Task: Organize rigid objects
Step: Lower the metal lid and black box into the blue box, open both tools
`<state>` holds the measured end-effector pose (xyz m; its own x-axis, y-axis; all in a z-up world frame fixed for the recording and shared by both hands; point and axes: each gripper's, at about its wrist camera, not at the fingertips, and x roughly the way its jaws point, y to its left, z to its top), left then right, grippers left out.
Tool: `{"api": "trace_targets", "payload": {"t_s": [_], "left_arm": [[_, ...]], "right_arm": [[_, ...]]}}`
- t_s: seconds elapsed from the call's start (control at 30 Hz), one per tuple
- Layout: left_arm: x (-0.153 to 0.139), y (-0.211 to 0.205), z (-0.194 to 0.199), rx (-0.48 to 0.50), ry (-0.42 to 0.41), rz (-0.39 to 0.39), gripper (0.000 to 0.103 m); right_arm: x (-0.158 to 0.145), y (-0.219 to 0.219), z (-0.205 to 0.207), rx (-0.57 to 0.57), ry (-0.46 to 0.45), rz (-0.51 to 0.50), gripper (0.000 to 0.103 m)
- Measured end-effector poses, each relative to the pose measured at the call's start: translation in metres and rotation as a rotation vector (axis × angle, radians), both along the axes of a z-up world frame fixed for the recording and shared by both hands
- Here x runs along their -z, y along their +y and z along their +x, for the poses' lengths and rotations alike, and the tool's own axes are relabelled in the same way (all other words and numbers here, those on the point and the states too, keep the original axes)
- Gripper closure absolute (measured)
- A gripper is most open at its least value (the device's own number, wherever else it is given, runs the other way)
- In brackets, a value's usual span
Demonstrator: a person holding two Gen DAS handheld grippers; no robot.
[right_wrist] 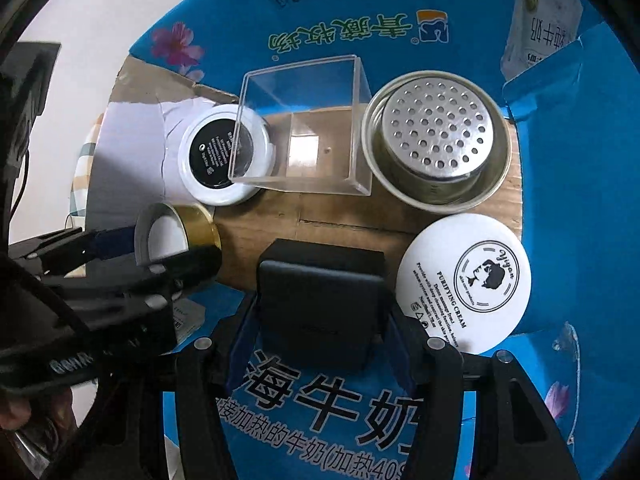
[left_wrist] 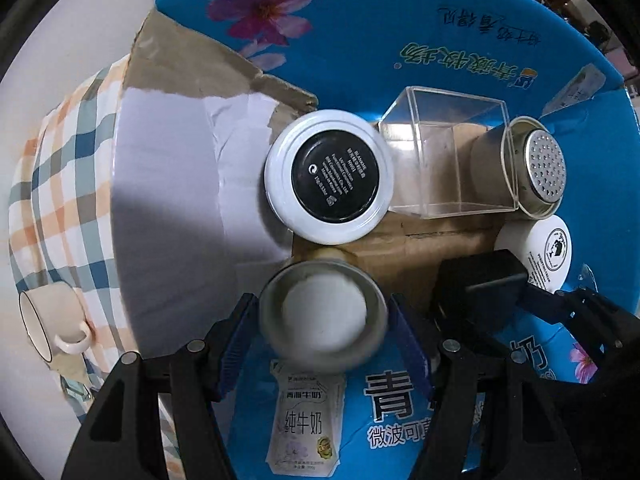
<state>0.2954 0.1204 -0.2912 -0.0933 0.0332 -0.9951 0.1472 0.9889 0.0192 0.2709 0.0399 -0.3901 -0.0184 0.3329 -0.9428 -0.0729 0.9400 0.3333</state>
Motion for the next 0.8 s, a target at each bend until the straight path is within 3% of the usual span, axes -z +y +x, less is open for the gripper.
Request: {"api": "trace_targets", "payload": {"t_s": [0.13, 0.33, 0.4, 0.43, 0.5, 0.63, 0.8], "left_arm": [[0.001, -0.002, -0.001, -0.011, 0.031, -0.011, 0.036], [-0.01, -0.004, -0.016, -0.026, 0.007, -0.023, 0.024], [-0.02, -0.003, -0.02, -0.04, -0.017, -0.032, 0.018], [-0.025, -0.002, -0.022, -0.048, -0.029, -0.037, 0.011], [-0.037, 0.001, -0.027, -0.067, -0.056, -0.052, 0.009], [-0.064, 0.003, -0.043, -0.089, -0.124, -0.065, 0.009], [-0.105, 0.004, -0.065, -0.1, -0.226, -0.069, 0.009]], "right_arm": [[0.0, -0.001, 0.003, -0.009, 0.023, -0.01, 0.041], [-0.013, -0.007, -0.004, -0.021, 0.031, -0.058, 0.035], [-0.024, -0.009, -0.008, -0.025, 0.001, -0.101, 0.025], [-0.03, -0.011, -0.011, -0.028, -0.014, -0.116, 0.018], [-0.043, -0.014, -0.014, -0.024, -0.046, -0.153, 0.013], [-0.081, -0.019, -0.026, -0.019, -0.12, -0.24, 0.01], [-0.125, -0.032, -0.044, -0.01, -0.182, -0.272, 0.01]]}}
